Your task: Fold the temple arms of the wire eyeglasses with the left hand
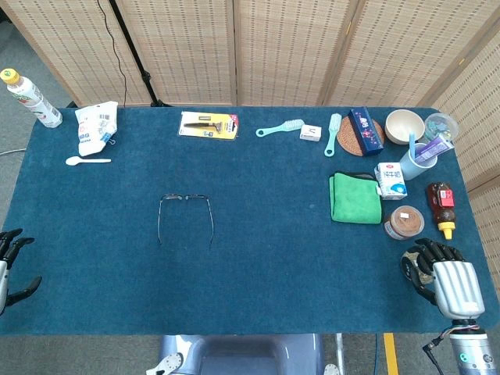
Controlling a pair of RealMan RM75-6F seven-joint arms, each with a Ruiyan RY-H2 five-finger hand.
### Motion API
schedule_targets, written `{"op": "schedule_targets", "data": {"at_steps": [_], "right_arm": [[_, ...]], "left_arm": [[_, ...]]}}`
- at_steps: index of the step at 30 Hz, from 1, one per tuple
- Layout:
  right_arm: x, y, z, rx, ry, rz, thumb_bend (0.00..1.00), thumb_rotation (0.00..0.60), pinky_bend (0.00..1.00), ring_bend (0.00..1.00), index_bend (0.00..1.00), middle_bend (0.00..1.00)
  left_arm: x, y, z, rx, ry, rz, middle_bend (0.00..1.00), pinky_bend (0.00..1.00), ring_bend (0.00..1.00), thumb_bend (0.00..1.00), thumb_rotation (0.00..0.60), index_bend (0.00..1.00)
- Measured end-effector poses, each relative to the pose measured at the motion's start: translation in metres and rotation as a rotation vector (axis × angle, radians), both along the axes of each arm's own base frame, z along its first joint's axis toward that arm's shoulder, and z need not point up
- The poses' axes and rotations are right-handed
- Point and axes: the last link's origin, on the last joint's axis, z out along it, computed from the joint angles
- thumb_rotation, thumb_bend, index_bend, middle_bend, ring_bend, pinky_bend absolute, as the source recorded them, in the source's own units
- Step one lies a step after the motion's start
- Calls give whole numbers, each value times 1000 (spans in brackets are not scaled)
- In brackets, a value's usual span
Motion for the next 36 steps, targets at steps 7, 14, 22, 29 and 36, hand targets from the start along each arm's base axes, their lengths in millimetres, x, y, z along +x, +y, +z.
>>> {"op": "schedule_targets", "data": {"at_steps": [7, 14, 22, 29, 36], "right_arm": [[-1, 1, 0, -3, 2, -4, 478, 600, 315, 307, 354, 284], [-1, 0, 2, -3, 6, -8, 479, 600, 315, 307, 354, 284], [-3, 3, 3, -8, 8, -17, 478, 600, 315, 307, 354, 283], [-2, 3, 4, -11, 12, -18, 478, 600, 316, 307, 354, 283], [-1, 2, 4, -12, 17, -15, 478, 600, 317, 307, 354, 283]], "left_arm": [[1, 3, 0, -1, 0, -4, 167, 88, 113, 197, 582, 267], [0, 12, 3, -19, -5, -14, 166, 88, 113, 197, 580, 267], [3, 35, 5, -116, 50, -54, 156, 52, 95, 197, 580, 267], [10, 59, 1, -197, 117, -111, 132, 46, 74, 197, 581, 243], [15, 80, -11, -299, 168, -133, 31, 0, 0, 196, 584, 86]]}}
